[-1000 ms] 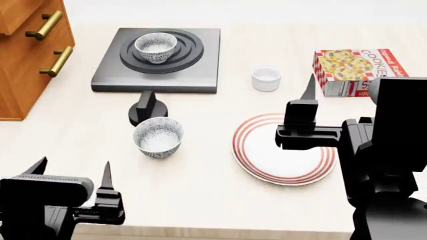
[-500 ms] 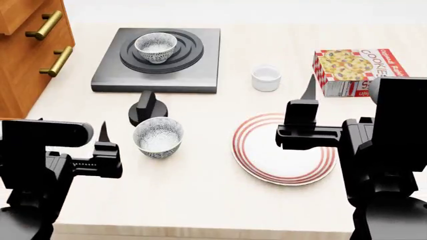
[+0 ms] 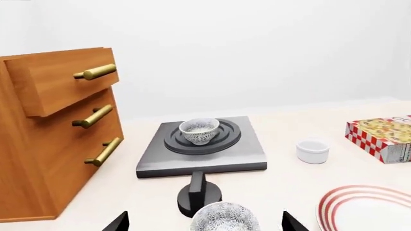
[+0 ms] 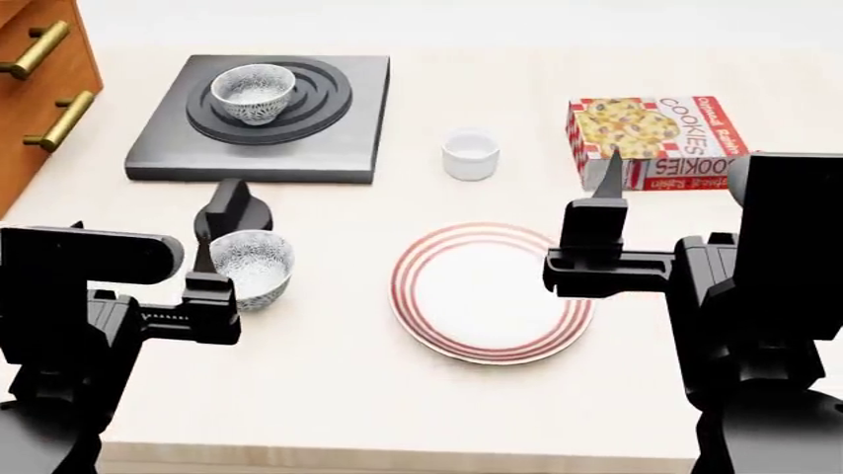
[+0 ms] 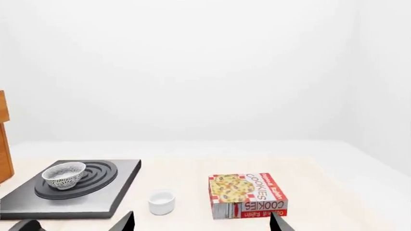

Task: Pick the akita bowl on the stove and place it on the plate.

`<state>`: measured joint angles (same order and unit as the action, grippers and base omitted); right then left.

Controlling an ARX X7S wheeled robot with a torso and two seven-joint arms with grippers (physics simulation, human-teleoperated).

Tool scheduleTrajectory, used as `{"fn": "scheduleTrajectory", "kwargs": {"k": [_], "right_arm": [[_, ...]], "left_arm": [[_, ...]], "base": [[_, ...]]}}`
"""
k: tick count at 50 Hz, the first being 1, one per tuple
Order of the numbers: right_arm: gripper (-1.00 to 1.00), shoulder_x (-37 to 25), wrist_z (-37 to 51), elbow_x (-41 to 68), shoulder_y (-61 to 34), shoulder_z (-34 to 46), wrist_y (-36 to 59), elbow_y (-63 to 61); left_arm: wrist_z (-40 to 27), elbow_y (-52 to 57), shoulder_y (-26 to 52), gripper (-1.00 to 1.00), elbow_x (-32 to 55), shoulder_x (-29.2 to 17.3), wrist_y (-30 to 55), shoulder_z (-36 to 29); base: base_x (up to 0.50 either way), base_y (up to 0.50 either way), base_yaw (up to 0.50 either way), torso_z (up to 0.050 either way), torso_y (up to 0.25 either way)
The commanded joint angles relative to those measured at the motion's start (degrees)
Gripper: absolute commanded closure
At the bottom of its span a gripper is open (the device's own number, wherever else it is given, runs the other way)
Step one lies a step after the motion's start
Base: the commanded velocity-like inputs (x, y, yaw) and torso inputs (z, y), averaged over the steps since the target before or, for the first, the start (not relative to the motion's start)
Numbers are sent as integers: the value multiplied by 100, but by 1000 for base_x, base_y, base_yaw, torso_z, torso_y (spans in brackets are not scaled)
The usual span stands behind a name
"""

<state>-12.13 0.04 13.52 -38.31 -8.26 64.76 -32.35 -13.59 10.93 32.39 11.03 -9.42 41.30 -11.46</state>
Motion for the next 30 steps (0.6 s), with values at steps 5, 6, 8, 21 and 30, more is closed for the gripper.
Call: {"fn": "scheduleTrajectory", "kwargs": {"k": [5, 6, 8, 21, 30], "right_arm": [[-100, -23, 24, 51, 12, -4, -6, 2], [-100, -26, 23, 52, 15, -1, -24, 13], [-100, -26, 31, 61, 4, 3, 0, 1], [-100, -42, 80, 82, -6, 17, -2, 0], [-100, -59, 111, 85, -13, 74, 10, 24]], "left_arm": [[-25, 45, 13, -100, 55, -50, 10, -45], [-26, 53, 15, -100, 65, -51, 19, -41], [-26, 40, 14, -100, 69, -59, -1, -45], [-52, 9, 14, -100, 107, -82, -35, -70], [-66, 21, 25, -100, 141, -97, -38, -90]], "base": [[0, -277, 0, 0, 0], [0, -277, 0, 0, 0], [0, -273, 0, 0, 0], [0, -60, 0, 0, 0], [0, 0, 0, 0, 0]]}}
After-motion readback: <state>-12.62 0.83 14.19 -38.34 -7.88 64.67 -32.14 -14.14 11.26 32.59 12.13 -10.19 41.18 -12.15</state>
